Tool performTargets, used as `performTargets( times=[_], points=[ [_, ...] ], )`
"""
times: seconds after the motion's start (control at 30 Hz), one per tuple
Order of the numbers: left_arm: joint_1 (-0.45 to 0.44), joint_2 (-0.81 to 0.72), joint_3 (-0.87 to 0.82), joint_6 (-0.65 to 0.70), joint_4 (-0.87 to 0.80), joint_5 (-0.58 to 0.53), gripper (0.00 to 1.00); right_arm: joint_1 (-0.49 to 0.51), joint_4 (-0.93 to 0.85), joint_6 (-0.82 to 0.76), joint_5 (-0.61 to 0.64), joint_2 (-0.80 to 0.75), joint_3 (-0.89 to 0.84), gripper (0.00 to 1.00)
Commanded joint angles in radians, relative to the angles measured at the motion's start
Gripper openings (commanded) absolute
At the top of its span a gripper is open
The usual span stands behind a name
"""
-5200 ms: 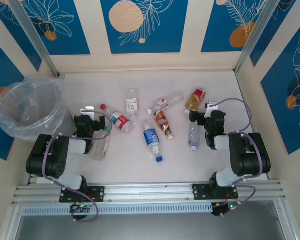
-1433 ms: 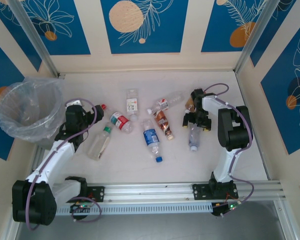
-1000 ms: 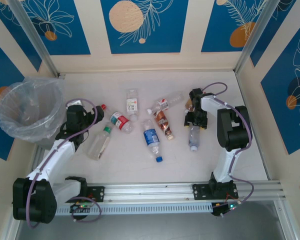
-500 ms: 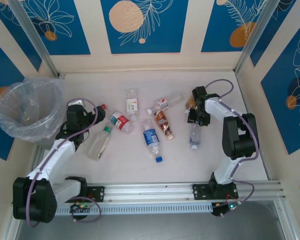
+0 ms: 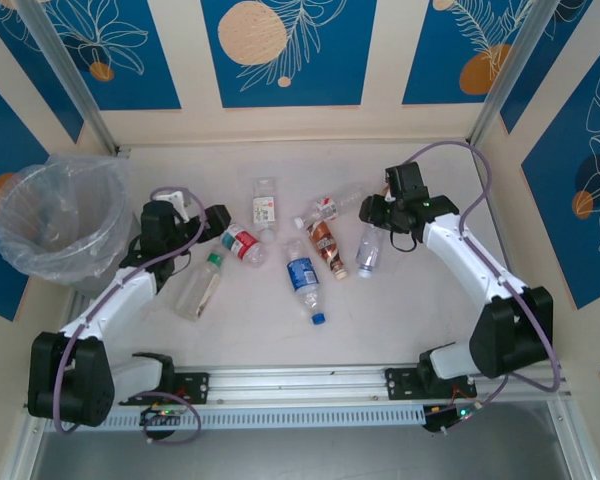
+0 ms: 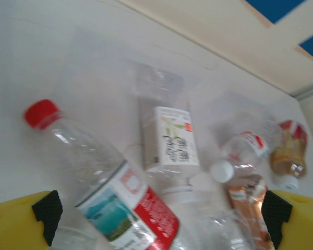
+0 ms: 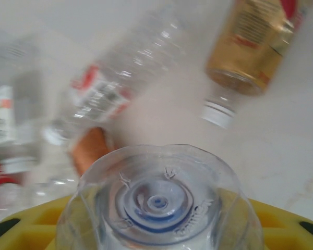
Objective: Put the plastic bottles in the bin
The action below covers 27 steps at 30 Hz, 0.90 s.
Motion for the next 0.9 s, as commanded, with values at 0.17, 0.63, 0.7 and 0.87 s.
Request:
performTargets(
  times=[0.17, 0.63, 0.7, 0.87],
  points=[
    [-0.159, 0.049, 0.088, 0.114, 0.057, 0.205, 0.99, 0.106, 0.271, 0.215, -0.118, -0.06, -0.017, 0.49],
    [-0.323, 0.189, 0.214, 0.2, 0.129, 0.46, 0.99, 0.257, 0.501, 0.344, -0.059, -0.044, -0.071, 0.49],
    [-0.337, 0.206, 0.242, 0.217, 0.117, 0.492, 0.99, 0.264, 0.511, 0.344, -0.07, -0.035, -0.065, 0.49],
    [-0.374, 0.245, 0.297, 0.261, 0.06, 0.489, 0.99, 0.284, 0.524, 0.345, -0.101, -0.014, -0.047, 0.5]
  ],
)
